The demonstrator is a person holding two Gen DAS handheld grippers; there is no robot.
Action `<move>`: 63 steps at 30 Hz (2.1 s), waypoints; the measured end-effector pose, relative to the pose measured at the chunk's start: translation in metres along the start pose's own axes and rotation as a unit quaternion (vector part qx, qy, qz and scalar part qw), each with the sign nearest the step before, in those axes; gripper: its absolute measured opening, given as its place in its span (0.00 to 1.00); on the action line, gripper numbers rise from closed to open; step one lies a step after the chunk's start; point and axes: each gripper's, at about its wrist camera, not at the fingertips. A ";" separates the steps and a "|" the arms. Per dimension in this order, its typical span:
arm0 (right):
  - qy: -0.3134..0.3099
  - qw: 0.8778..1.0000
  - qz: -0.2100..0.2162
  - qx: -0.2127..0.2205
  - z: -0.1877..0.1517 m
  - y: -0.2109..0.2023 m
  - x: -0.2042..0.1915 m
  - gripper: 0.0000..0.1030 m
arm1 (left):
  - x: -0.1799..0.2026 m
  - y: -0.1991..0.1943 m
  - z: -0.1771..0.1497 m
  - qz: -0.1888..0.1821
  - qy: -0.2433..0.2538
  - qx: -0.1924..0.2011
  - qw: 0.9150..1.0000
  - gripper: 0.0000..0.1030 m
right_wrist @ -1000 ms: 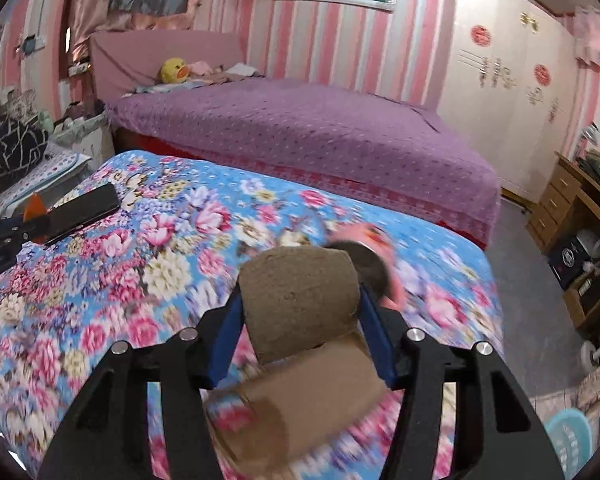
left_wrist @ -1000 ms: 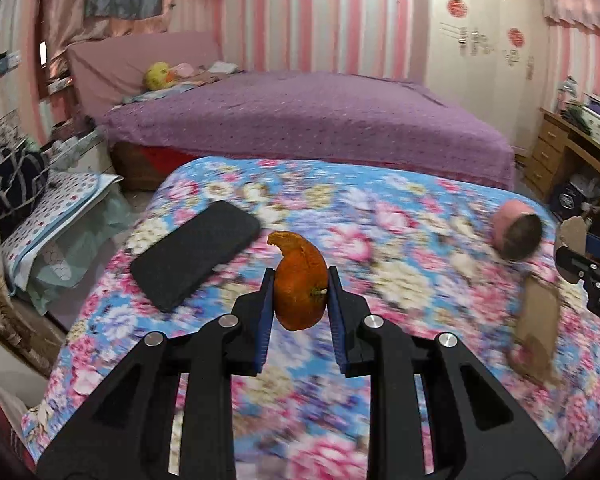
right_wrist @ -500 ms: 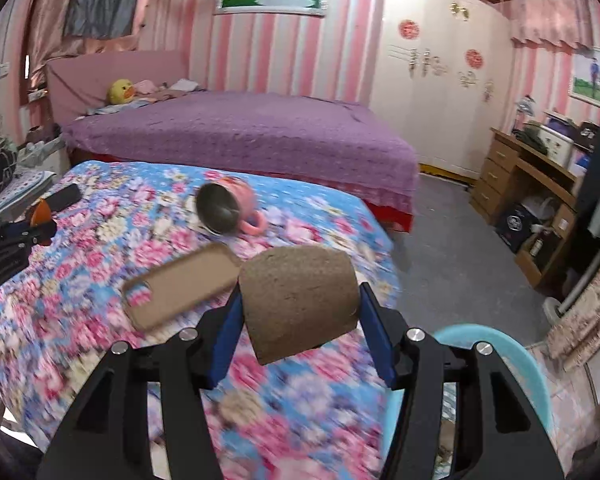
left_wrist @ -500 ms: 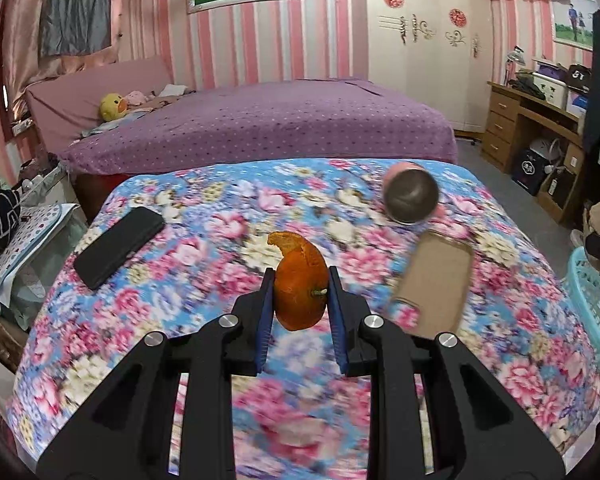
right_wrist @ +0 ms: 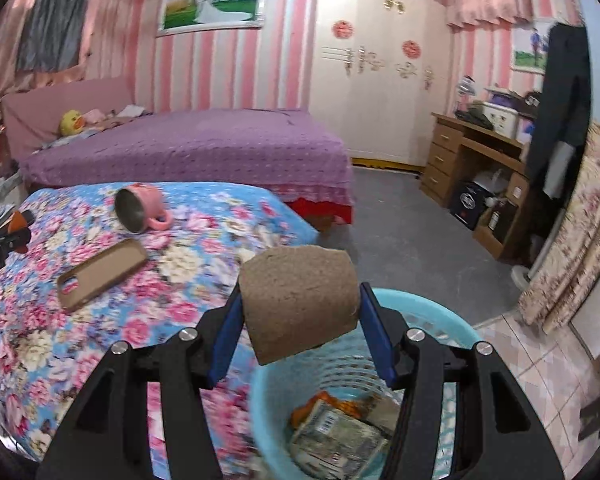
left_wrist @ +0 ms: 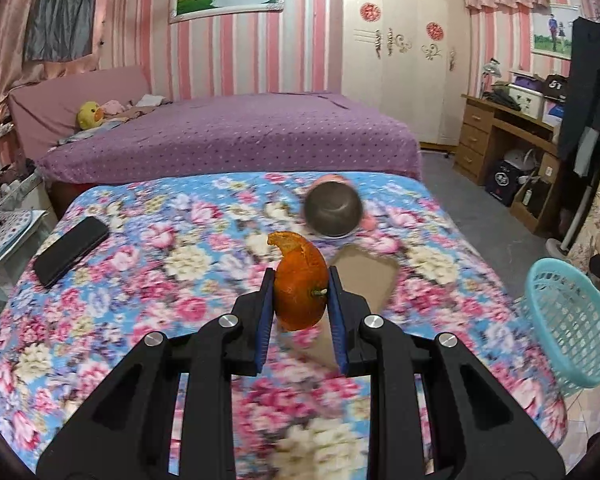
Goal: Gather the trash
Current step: 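Carry the orange peel and cardboard tube over the blue basket, then open the left gripper to drop the peel while the right drops the tube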
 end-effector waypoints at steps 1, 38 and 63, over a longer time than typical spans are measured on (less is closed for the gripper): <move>0.005 1.000 -0.007 0.001 -0.002 0.001 0.009 0.54 | 0.005 0.001 0.000 -0.001 0.003 0.002 1.000 0.23; 0.091 0.991 -0.091 -0.024 -0.048 0.025 0.165 0.54 | 0.281 0.086 -0.024 -0.165 0.133 -0.060 0.975 0.40; 0.071 0.996 -0.043 -0.019 -0.036 0.025 0.109 0.93 | 0.120 -0.021 0.019 -0.028 0.081 0.048 0.995 0.95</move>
Point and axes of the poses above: each gripper's, at about its wrist camera, not at the fingertips, and y roughly the way its jaws point, x to its right, z to its top, and after that the axes turned 8 degrees about -z, right-handed
